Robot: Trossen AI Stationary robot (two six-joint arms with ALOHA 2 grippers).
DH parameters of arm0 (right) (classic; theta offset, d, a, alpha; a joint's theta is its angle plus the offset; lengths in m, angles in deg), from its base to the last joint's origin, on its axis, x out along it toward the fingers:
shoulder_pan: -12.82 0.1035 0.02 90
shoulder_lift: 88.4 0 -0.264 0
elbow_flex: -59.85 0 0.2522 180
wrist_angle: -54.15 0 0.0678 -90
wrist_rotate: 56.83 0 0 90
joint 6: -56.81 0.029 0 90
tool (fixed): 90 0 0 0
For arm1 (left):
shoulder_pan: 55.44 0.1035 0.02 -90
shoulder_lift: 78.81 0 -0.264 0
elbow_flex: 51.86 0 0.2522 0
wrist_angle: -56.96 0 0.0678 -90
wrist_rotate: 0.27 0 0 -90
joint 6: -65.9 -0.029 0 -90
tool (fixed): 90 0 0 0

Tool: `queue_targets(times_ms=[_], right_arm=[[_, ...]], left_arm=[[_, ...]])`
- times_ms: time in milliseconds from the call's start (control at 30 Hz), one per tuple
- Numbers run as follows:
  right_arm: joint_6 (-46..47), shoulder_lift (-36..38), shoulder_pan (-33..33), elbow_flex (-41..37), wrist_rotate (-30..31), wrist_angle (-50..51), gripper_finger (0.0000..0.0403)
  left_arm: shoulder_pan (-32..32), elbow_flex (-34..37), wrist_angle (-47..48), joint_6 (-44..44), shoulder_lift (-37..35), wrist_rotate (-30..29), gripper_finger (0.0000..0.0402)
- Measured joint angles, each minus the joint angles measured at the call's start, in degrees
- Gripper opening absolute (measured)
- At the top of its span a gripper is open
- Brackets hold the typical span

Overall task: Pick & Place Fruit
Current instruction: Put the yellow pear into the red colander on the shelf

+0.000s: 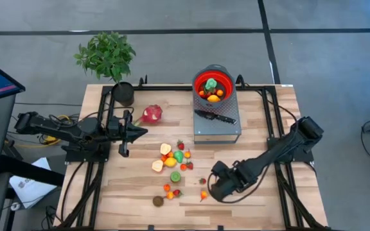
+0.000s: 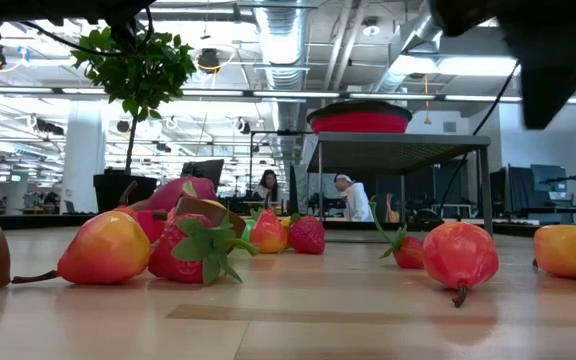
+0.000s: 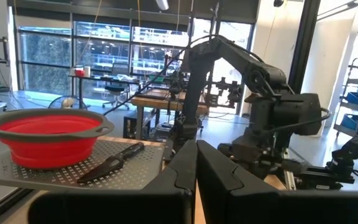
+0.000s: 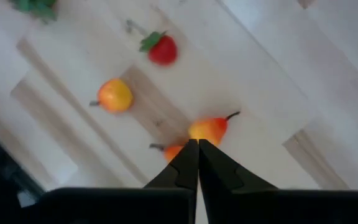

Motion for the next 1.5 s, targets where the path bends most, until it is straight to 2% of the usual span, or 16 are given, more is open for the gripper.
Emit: queue_targets(times_ms=[167, 467, 600, 767, 1033, 1500], right_arm=[[-0.23, -0.8, -1.36, 0.02, -0.24, 0.61, 0.0064], [2.97, -3.35, -1.54, 0.1, 0.04, 0.59, 0.022], [7.12, -4.61, -1.57, 0.15, 0.07, -0.37, 0.0256], [9.25, -6.77, -1.52, 0.02, -0.64, -0.59, 0.0255], [9.38, -10.57, -1.47, -0.02, -4.38, -1.14, 0.0227], [8.91, -11.25, -1.13, -0.26, -4.33, -3.26, 0.0188]], left_arm=[[0.0, 0.0, 0.13, 0.0, 0.01, -0.01, 0.0003], [0.0, 0.0, 0.16, -0.07, 0.01, -0.01, 0.0003], [0.0, 0.0, 0.22, -0.09, 0.01, 0.0, 0.0003], [0.0, 0.0, 0.17, -0.12, -0.01, -0.01, 0.0003], [0.0, 0.0, 0.17, -0.15, -0.01, -0.01, 0.0003], [0.0, 0.0, 0.18, -0.1, 0.0, 0.0, 0.0003]])
